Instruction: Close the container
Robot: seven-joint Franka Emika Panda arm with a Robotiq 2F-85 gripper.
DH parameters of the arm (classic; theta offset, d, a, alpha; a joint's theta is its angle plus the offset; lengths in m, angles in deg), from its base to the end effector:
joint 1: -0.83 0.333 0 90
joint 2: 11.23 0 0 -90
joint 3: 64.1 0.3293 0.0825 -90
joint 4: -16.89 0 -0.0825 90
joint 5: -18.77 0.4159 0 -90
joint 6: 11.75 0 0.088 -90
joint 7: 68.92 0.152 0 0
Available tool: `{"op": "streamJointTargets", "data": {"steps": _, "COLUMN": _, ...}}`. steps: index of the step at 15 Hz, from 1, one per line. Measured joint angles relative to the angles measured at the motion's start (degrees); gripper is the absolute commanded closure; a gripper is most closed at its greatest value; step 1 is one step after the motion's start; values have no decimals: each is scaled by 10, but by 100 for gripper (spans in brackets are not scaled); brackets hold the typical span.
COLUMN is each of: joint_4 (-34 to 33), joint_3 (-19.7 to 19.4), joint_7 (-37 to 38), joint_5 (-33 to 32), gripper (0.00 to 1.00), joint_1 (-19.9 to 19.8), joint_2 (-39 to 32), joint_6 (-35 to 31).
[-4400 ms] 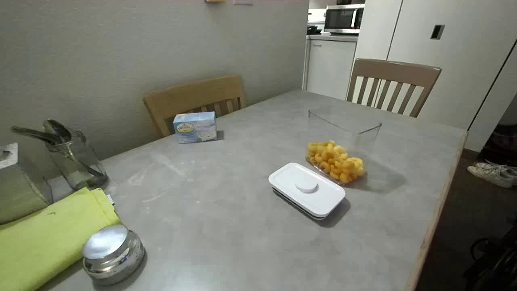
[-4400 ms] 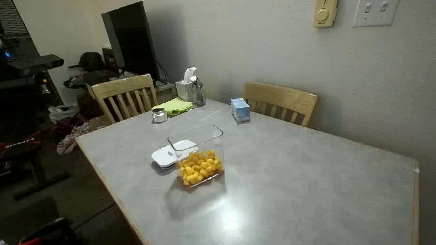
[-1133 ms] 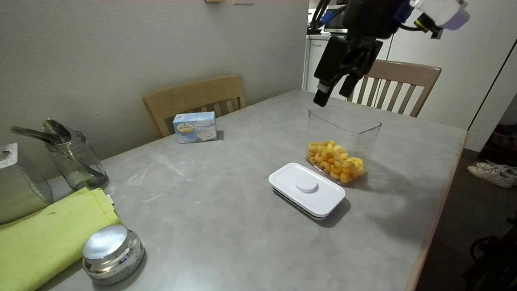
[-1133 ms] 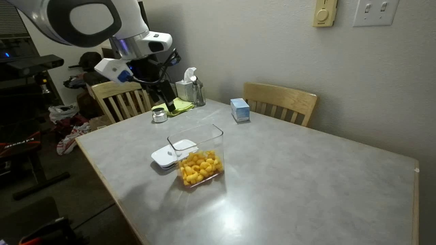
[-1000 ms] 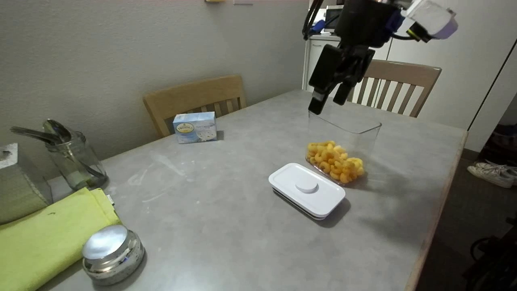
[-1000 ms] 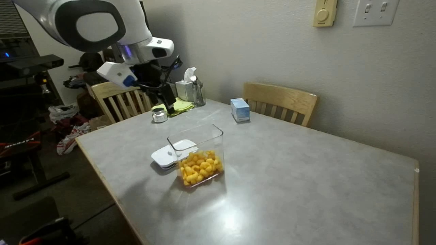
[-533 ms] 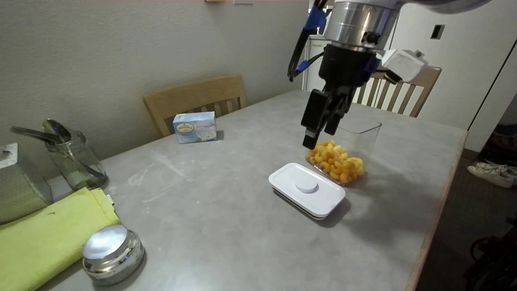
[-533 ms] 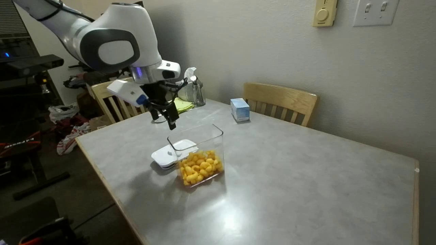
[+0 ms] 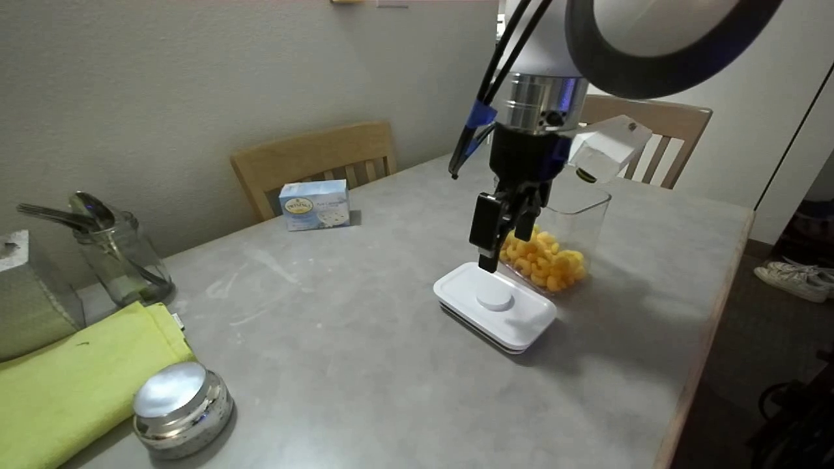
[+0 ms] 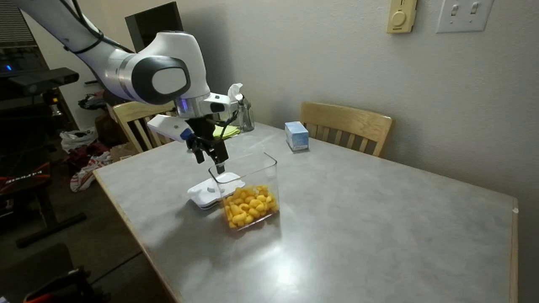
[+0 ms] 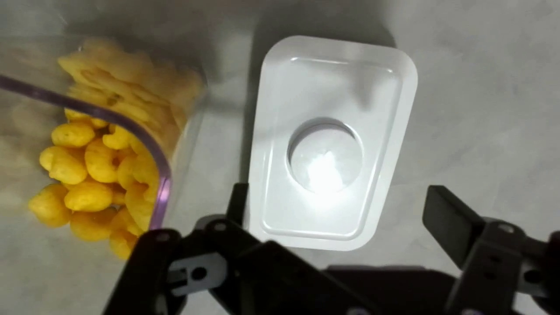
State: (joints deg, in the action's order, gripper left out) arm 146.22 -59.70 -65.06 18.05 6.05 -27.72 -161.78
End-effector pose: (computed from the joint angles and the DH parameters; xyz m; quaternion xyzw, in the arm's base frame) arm 0.5652 0.0973 0.1830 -0.9978 -0.0535 -0.0361 0.0118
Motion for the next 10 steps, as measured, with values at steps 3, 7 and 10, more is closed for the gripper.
{"op": "streamJointTargets", "data": {"steps": 3, "joint_4": -26, "joint_3": -4, "joint_7": 30, "joint_5": -20, "gripper": 0, "joint_1": 12, "joint_2": -23, "joint_6": 21}}
{"op": "streamJointTargets", "data": {"steps": 7, "joint_4": -52, "joint_3": -7, "joint_7": 48, "joint_5": -31, "gripper": 0, "joint_1": 24, "joint_2": -53, "joint_6": 50}}
{"op": "streamJointTargets", "data": {"steps": 10, "joint_4": -64, "joint_3": -12, "joint_7": 63, "joint_5": -46, "gripper": 0, "joint_1": 32, "joint_2": -55, "joint_6": 67}}
